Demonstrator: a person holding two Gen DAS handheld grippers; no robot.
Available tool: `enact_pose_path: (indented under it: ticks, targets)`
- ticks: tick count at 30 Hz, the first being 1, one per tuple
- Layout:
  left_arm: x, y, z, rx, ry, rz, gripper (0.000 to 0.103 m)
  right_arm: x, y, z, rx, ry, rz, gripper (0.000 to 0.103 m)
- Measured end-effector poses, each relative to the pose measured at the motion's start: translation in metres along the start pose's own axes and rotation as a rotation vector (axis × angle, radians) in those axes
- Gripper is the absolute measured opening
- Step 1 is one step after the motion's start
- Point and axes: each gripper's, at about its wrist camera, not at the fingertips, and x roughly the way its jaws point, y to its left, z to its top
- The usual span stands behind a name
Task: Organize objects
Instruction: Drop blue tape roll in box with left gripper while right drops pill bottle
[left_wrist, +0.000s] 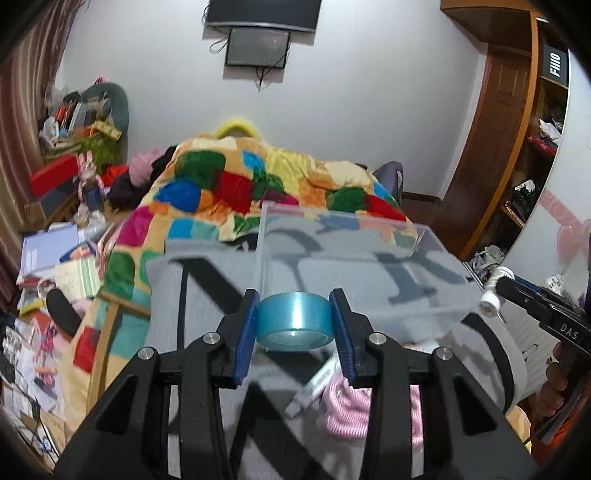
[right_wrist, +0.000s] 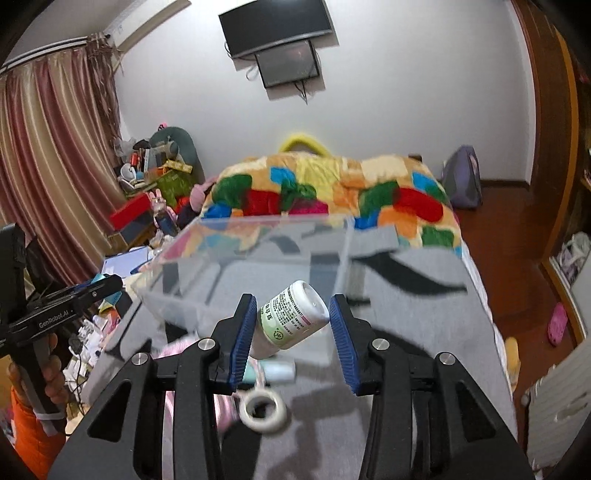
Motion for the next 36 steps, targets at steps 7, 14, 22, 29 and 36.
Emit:
enact_pose_path:
  ticks: [7,14,22,29,36]
  targets:
    - [0.036,-0.007,0.022,0.021,0.061,-0.021,0.038,0.044,0.015,0.022,-0.048,0.071,-0.032,0.038]
    - [0.076,-0.012,0.026,0.031,0.151,-0.03,0.038,0.086,0.02,0.026,-0.085,0.181,-0.047,0.038]
    - [0.1,-0.021,0.02,0.059,0.207,-0.031,0.038,0.112,0.023,0.021,-0.095,0.257,-0.037,0.038]
    - [0.093,-0.022,0.018,0.064,0.204,-0.036,0.057,0.112,0.025,0.02,-0.084,0.269,-0.015,0.038]
    - [0.064,-0.025,0.02,0.077,0.155,-0.031,0.072,0.076,0.027,0.023,-0.101,0.197,0.003,0.047]
